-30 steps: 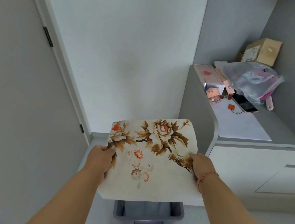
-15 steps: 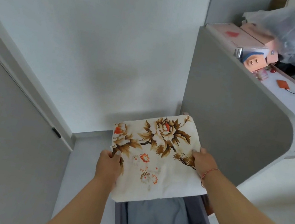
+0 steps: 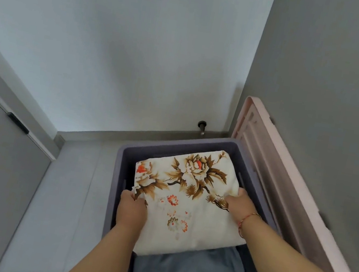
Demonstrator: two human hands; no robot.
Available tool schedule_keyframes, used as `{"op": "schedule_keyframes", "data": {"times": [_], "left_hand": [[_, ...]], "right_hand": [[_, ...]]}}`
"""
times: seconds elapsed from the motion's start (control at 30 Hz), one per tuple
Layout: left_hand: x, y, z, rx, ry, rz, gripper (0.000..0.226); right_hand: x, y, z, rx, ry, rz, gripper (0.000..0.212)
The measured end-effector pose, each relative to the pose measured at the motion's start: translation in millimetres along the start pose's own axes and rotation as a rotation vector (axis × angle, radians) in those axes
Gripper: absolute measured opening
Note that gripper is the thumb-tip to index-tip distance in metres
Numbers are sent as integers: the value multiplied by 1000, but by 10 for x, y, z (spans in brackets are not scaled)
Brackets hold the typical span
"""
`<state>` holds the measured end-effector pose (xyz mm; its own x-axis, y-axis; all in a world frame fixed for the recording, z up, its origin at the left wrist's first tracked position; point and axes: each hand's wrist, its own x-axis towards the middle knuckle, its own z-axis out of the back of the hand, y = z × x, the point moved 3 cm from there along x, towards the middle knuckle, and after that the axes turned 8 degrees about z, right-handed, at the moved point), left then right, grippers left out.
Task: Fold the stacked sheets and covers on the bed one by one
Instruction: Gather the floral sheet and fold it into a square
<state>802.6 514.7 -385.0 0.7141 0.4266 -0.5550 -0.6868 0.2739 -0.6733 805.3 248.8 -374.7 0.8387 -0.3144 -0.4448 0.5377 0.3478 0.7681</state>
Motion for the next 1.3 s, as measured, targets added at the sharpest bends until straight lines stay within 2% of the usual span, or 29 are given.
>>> {"op": "schedule_keyframes", "data": {"times": [0.27,0.4,0.5,0.57,0.63,0.67,0.73,0.83,0.93,1.0,1.13,1.3], "left_hand": [[653,450,-560,12,-117,-26,13],[845,778,-750,114,-155,22,17],[856,926,-844,242,-219,39,25],[770,876,-908,358,-318,-124,34],[654,748,-984,520,-400,-393,45],[621,692,-1024,616,-376,-481,51],[657,629,-1099,793,-262,-559,61],[866,699,-1142,952,-136,-527,68],[1032,857,-1215,1055,-16,-403,72],[1096,940,-1271,1108,4,-377,75],[1205,973,-1372,1138,-8,-364,76],[1233,1028,-1405,1184,-14,-337,77]], "right_hand": [[704,-691,-577,-107,-39,20,32],[879,-977,-747,-179,-35,-7,38],[856,-1061,-794,-323,-62,5,48],[757,-1016,-772,-545,-194,156,60],[649,-879,-822,-767,-276,459,65],[615,-800,-871,-825,-243,584,66],[653,-693,-976,-912,-93,703,68],[847,-787,-1079,-1021,86,640,71],[988,-1170,-1100,-1030,209,399,83],[1025,-1355,-1117,-1040,234,324,93],[1116,-1429,-1156,-1048,268,306,77],[1158,-1464,-1186,-1058,304,290,76]]}}
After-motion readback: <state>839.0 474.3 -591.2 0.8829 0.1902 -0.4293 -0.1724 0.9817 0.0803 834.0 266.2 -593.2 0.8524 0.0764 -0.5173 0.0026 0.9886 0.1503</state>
